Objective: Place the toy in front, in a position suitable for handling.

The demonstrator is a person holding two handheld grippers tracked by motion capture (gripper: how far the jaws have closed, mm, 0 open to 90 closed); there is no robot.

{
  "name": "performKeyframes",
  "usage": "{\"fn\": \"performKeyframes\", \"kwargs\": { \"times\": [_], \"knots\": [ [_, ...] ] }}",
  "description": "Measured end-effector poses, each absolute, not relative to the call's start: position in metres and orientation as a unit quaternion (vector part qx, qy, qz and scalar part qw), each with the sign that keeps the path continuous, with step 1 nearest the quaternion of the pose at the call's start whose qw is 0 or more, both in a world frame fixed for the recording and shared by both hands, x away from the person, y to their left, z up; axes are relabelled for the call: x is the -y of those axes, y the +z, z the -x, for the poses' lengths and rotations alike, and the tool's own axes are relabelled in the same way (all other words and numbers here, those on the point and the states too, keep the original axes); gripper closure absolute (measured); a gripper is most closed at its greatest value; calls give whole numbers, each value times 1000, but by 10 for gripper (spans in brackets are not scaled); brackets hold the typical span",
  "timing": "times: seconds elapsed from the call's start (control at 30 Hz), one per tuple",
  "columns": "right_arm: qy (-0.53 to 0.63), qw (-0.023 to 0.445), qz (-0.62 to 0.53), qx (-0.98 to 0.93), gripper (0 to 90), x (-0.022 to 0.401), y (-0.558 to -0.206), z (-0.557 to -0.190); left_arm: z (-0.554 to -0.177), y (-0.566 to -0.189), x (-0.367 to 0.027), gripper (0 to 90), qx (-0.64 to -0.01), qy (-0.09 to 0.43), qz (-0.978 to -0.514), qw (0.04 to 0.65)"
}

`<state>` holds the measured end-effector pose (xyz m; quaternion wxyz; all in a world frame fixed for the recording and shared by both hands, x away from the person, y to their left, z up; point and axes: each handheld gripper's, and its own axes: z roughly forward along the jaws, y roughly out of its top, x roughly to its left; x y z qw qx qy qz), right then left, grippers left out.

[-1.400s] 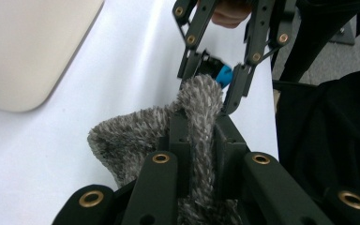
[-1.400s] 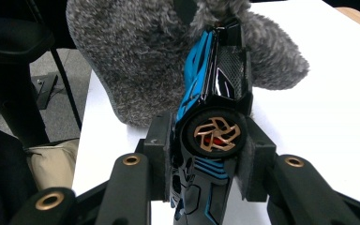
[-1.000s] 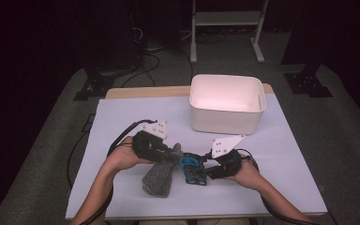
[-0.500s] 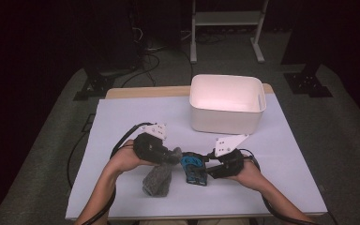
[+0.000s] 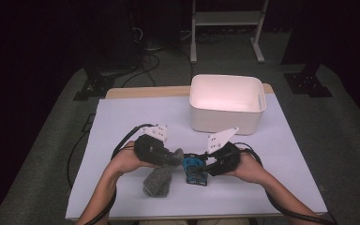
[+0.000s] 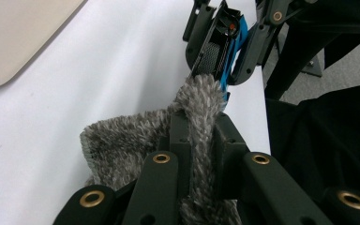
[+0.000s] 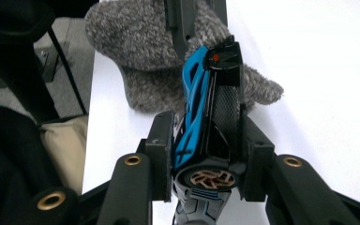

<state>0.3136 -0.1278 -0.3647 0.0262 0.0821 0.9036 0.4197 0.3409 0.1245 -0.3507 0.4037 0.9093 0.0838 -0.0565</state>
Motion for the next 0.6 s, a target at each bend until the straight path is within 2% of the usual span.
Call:
{"fn": "performKeyframes", "kwargs": {
  "times": [0.6],
  "knots": [
    [354, 8, -75, -932, 601, 127, -360, -314, -340, -354, -106, 806, -59, -68, -914, 396]
  ]
}}
